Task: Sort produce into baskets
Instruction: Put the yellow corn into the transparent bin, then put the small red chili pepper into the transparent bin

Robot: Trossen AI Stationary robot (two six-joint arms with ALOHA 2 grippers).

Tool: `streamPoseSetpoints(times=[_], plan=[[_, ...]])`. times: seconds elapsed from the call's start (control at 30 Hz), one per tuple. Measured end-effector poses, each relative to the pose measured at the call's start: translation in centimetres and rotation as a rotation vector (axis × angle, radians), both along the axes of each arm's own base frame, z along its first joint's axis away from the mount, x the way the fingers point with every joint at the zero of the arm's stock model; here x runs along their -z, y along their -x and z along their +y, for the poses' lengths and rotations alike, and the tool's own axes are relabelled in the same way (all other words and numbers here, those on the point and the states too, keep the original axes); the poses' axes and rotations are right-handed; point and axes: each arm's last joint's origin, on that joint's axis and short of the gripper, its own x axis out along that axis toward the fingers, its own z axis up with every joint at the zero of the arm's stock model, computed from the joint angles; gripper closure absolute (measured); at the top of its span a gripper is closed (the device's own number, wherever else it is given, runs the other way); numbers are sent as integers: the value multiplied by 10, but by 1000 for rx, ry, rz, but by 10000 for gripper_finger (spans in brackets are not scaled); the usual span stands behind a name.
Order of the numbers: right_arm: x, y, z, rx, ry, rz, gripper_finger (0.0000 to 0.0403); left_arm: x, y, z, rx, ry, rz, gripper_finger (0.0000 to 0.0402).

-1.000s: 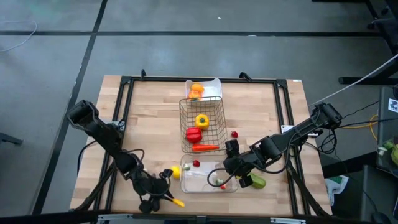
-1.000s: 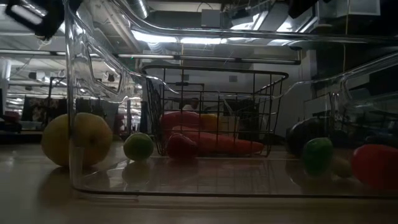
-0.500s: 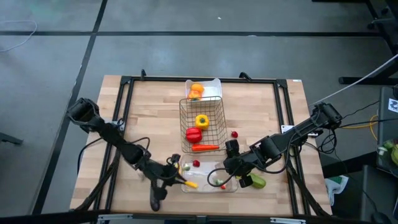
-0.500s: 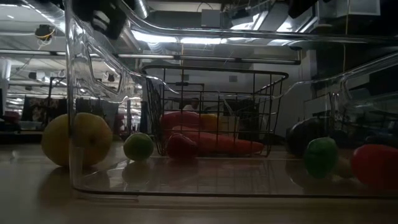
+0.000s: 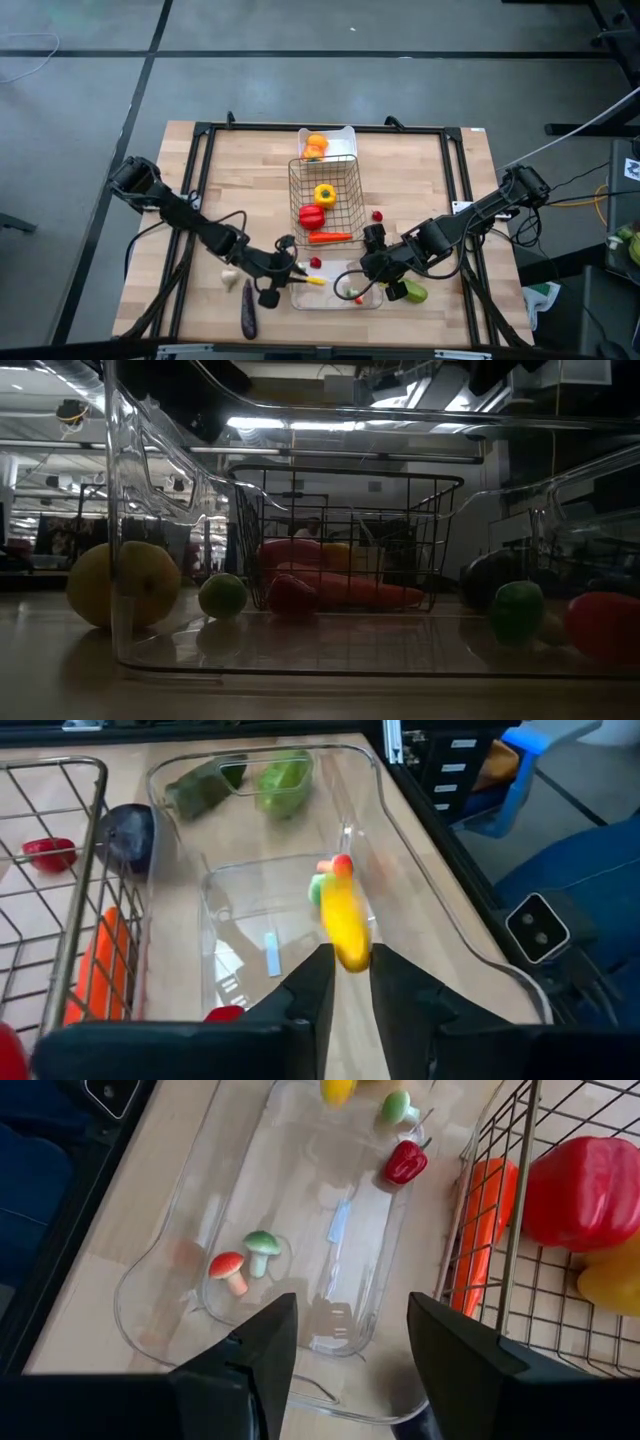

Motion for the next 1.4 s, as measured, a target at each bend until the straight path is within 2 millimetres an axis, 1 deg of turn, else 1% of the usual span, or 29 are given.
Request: streamPoseSetpoints(times=[0.3,0.43,0.53,0.7,0.83,0.97,1.07,1.17,1.23,1.3,1.4], plan=[[0,1,0,0,4,7,212,0,-1,2,-8,0,0,286],[3,2,-8,40,19,61,212,0,-1,2,-7,0,0,272],[6,3,-21,141,24,133,212,0,-1,2,-8,1,0,265],[10,6,-46,238,75,257,212,0,-1,2,-8,1,-1,248],[11,7,-65,299,100,323,212,0,-1,2,-7,1,0,238],[12,7,-82,357,115,374,212,0,-1,2,-9,4,0,235],[12,10,-95,400,134,437,212,0,-1,2,-9,4,0,237],[14,17,-106,436,162,521,212,0,-1,2,-9,5,0,236],[18,26,-112,457,199,579,212,0,-1,2,-9,5,0,235],[22,36,-119,477,237,609,212,0,-1,2,-9,5,0,235],[35,51,-130,509,244,632,212,0,-1,2,-9,5,0,237]])
